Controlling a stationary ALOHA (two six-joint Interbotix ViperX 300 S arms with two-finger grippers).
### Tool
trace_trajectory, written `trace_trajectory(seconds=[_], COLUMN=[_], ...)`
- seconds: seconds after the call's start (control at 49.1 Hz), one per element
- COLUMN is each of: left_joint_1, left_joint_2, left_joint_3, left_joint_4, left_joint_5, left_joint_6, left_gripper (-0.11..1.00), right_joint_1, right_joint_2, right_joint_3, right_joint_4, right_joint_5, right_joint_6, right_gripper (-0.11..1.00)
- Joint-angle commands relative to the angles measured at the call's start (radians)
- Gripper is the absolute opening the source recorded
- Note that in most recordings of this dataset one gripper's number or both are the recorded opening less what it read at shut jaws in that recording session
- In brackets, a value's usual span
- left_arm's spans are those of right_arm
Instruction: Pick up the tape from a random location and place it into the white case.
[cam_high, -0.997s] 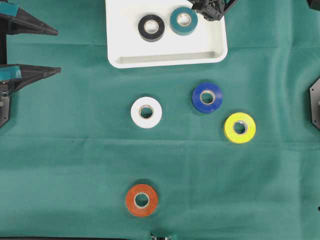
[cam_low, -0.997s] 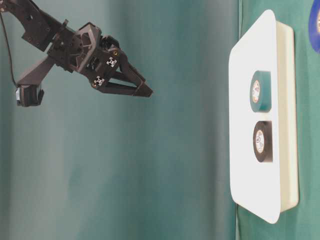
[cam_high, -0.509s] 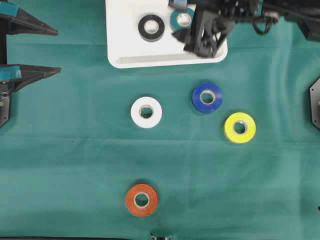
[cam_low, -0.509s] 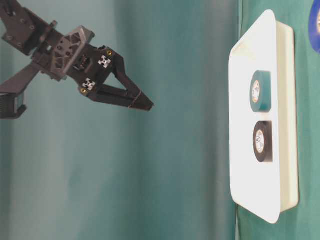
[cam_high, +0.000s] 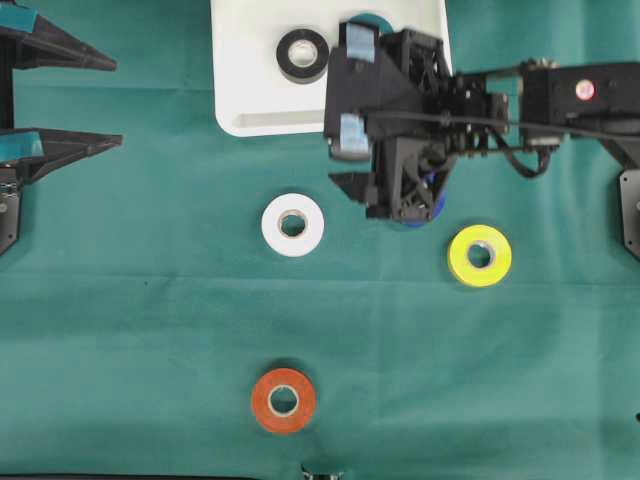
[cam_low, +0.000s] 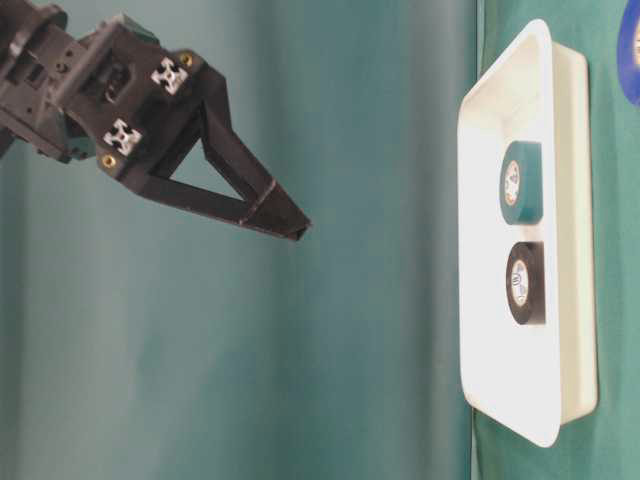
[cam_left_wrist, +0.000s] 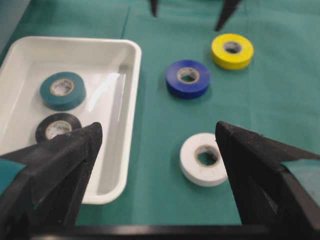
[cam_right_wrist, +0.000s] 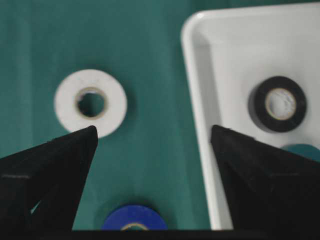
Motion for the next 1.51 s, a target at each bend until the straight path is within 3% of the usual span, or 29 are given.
trace_trajectory(seconds=[0.0, 0.55, 1.486], left_joint_1=[0.003, 0.003, 0.003], left_joint_2=[0.006, 0.006, 0.000], left_joint_3=[-0.015, -0.017, -0.012], left_joint_4=[-0.002, -0.002, -0.002], left_joint_5=[-0.008, -0.003, -0.005], left_joint_6=[-0.002, -0.005, -0.006], left_gripper=[1.00, 1.00, 1.00], right_joint_1=[-0.002, -0.002, -0.003], right_joint_2=[-0.026, -0.109, -0.739], right_joint_3=[-0.021, 0.040, 0.482], right_joint_4=[-0.003, -0.006, -0.006], right_joint_5=[-0.008, -0.023, -0.138], right_joint_6=[0.002, 0.015, 0.046], right_gripper=[0.88, 0.88, 0.88])
